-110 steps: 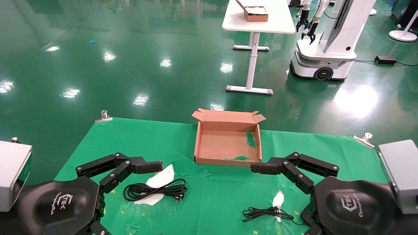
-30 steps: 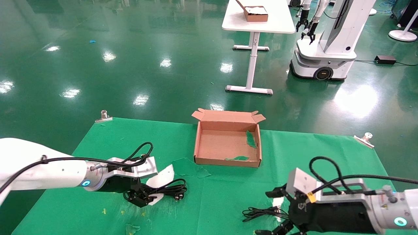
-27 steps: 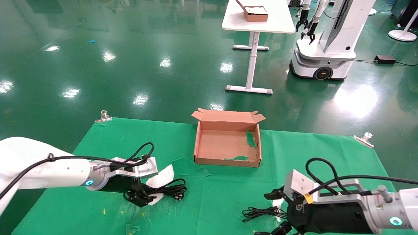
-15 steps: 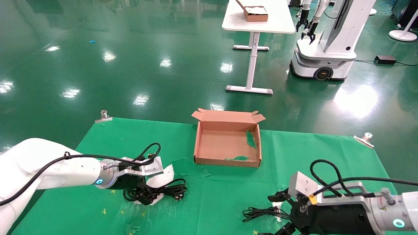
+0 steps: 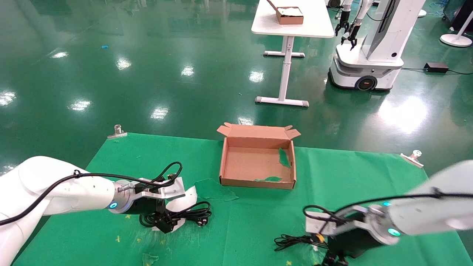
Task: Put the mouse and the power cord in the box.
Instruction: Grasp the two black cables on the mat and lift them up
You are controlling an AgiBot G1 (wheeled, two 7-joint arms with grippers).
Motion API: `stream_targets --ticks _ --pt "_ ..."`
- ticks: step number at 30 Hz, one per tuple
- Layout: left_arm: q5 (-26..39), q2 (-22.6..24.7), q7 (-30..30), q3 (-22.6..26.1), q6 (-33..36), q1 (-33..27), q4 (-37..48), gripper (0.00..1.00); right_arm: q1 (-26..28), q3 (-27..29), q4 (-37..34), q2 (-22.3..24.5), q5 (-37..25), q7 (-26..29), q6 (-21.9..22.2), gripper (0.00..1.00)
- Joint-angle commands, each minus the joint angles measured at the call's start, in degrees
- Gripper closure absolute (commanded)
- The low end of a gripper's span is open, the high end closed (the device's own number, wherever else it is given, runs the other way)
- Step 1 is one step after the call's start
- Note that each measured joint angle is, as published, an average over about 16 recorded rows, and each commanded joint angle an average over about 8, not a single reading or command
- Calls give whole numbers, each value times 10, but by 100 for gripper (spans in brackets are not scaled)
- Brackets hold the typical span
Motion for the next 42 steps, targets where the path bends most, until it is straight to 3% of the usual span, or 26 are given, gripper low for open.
stream_targets --ticks 1,9,10,17,18,42 --pt "-2 2 6 -1 -1 -2 7 0 19 -14 -41 -30 -28 -16 14 0" --pt "-7 7 22 -4 -4 -8 27 0 61 -14 -170 -96 -28 -85 46 0" --pt "-8 7 23 -5 -4 -9 29 13 64 -14 -181 -101 -27 -91 49 1" --pt "-10 9 28 -6 -6 -11 38 100 76 -14 -233 -123 -29 -117 66 89" --pt "-10 9 29 -6 -6 -11 39 100 76 -14 -236 -125 -30 -118 68 100" --pt "-10 9 28 -5 -5 -10 35 100 72 -13 -217 -117 -25 -112 61 100"
